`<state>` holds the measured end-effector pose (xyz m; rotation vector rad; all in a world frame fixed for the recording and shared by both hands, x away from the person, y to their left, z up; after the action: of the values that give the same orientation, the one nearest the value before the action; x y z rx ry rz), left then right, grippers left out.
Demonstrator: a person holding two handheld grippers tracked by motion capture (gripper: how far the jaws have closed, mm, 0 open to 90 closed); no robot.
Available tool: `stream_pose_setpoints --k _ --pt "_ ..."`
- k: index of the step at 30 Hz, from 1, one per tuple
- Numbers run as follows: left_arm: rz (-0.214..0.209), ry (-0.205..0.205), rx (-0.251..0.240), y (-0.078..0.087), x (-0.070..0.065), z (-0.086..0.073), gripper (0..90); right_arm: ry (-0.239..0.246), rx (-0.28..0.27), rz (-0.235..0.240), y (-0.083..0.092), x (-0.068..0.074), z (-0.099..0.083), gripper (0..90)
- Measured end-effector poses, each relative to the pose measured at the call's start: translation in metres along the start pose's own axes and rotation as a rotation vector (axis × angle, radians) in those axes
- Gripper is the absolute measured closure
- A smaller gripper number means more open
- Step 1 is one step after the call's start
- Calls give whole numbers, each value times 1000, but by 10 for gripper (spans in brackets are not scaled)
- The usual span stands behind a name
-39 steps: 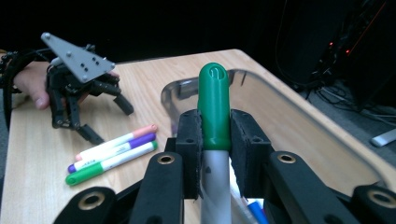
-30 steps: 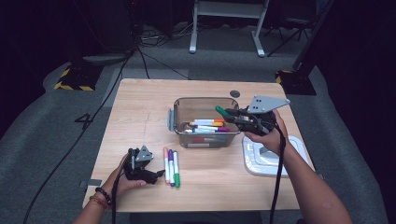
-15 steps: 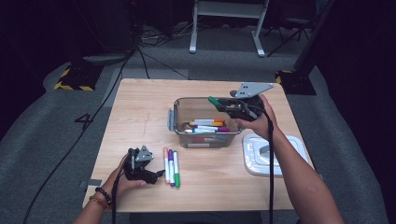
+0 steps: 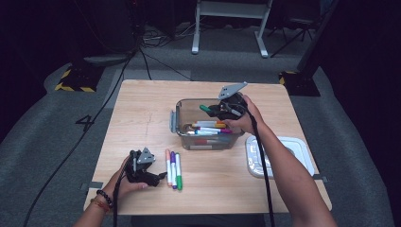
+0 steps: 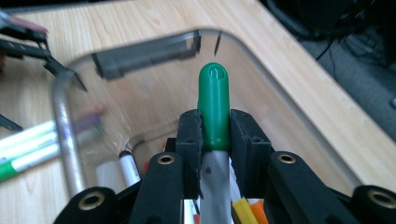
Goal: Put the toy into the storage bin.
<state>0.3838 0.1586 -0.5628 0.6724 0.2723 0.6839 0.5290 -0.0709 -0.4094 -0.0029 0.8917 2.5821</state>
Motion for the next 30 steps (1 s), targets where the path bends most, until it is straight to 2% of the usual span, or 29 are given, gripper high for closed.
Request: stream_pose_setpoints --k 4,6,12,17,20,23,24,25,27,30 --pt "0 0 0 0 0 0 127 6 62 30 -11 -2 -10 751" --pt "0 1 0 0 0 0 127 9 111 53 -15 -2 -17 751" --pt "0 1 0 0 0 0 127 79 242 128 -23 8 -32 750" --pt "0 1 0 0 0 0 127 115 321 169 -27 16 -37 748" --pt "0 1 0 0 0 0 126 137 370 174 -30 19 -40 747" --pt "0 1 0 0 0 0 127 144 389 178 -31 20 -41 736" --pt "0 1 0 0 0 0 127 132 389 168 -31 19 -41 701" --pt "0 1 0 0 0 0 127 126 375 151 -32 17 -40 648" --pt "0 1 0 0 0 0 127 92 347 123 -31 12 -38 647" --pt "0 1 0 0 0 0 127 50 288 97 -27 9 -34 588"
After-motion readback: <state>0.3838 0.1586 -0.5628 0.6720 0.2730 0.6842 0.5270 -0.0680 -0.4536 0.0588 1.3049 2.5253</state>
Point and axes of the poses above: each handheld gripper's, and its own axes: y roughly backward along the jaws, z roughly out of its top, x roughly to its left, the point moved 8 cm from there along -y, roughly forward along the jaws, and after that the axes turned 6 degrees about -x, right-handed, at the moved point
